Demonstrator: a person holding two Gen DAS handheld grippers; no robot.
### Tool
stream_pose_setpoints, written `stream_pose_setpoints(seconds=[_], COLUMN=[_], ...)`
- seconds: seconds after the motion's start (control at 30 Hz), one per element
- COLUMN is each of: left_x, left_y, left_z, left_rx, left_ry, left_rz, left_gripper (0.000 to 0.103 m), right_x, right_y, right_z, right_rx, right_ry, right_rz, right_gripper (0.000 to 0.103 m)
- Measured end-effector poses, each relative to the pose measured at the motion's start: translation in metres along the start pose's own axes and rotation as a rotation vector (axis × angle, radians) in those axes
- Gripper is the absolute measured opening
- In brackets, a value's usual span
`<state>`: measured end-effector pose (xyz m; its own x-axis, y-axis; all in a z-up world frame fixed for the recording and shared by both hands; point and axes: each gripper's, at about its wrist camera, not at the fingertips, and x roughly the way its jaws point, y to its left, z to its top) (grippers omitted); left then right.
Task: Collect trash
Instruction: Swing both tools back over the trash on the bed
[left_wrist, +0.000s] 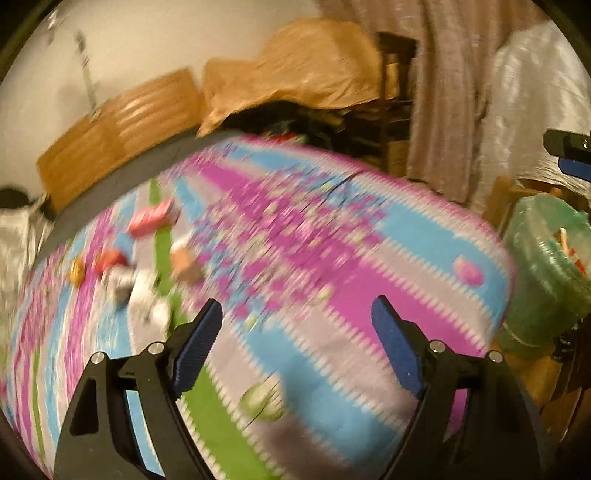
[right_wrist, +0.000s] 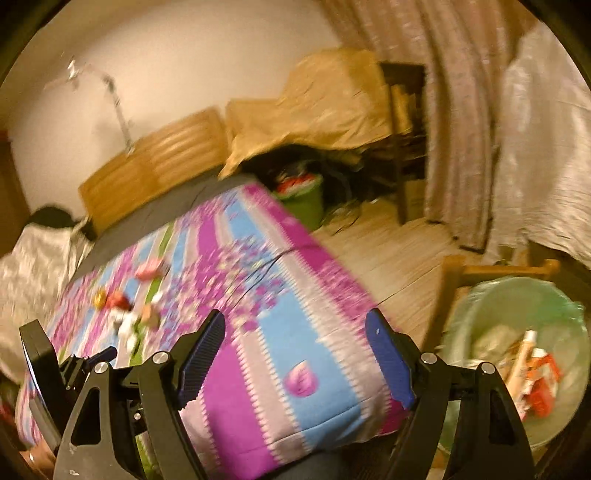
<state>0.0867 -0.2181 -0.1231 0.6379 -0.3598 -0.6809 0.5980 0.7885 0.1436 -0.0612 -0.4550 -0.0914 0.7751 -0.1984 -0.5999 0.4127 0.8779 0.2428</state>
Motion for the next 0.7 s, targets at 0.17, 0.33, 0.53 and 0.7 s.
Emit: stream_pose_setpoints(seconds=[0.17, 0.33, 0.53, 0.7], left_x=[0.005, -0.004, -0.004, 0.004], left_y=[0.054, 0.101, 0.146, 0.177], left_z=[-0.039, -0.065, -0.082, -0.084], left_rx=[-0.143, -0.253, -0.352, -0.421], left_ry=[0.073, 0.081, 0.095, 0.095], left_rz=[0.045, 0.101, 0.152, 0.172], left_gripper=[0.08, 0.08, 0.08, 0.079], right_x=[0.041, 0.076, 0.111, 0.146], right_y=[0.057, 0.109, 0.152, 0.18], right_z=[-0.01, -0.021, -0.031, -0.034], right_rx=[-0.086, -0.165, -0.255, -0.291], right_ry=[0.089, 0.153, 0.207, 0.256], right_rz=[0.055, 0.094, 0.108, 0.125], right_gripper=[0.079, 0.079, 0.079, 0.079])
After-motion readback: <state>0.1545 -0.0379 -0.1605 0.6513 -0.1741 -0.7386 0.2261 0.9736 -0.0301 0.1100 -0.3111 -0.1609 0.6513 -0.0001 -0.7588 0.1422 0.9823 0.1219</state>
